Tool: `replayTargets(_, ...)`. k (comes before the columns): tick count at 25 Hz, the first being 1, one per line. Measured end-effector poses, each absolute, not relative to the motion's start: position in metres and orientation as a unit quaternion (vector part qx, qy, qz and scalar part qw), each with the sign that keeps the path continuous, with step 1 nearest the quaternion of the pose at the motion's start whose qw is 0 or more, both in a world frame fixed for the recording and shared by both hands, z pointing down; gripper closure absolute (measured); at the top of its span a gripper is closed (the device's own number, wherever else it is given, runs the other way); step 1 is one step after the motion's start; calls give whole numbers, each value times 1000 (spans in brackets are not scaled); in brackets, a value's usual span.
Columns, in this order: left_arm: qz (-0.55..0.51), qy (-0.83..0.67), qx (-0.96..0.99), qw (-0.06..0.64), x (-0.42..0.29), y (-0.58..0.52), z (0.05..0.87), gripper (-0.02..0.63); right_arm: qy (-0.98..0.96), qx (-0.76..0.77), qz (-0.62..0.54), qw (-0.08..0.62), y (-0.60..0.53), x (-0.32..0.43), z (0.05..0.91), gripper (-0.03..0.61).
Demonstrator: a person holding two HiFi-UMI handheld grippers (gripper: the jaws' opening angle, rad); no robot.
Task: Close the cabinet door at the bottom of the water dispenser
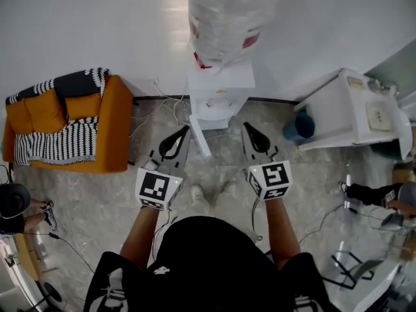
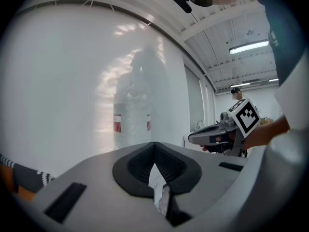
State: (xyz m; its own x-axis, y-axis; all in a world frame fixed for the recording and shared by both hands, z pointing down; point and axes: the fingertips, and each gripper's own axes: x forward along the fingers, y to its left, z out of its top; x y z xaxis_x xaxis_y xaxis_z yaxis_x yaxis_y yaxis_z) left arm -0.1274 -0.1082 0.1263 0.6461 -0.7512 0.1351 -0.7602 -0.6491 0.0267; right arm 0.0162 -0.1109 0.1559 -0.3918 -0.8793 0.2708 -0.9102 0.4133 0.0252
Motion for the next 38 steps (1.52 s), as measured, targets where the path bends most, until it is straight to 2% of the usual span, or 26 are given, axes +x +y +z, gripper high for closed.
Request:
replayTargets(14,113,-449,882,89,-127,-131,226,604,-845,499,100,167,-144,16,237,545)
replayTargets(17,127,-451,877,106,-124,-121,253,604,-847,481,123,191,-137,16,270,545)
replayTargets(27,162,-442,868,157,-113,-103,356,604,-845,450,206,204,-105,1,381,545)
replayTargets(38,193,-428,855,223,-102,-92,453,604,-837,435,240,231,-103,2,473,545)
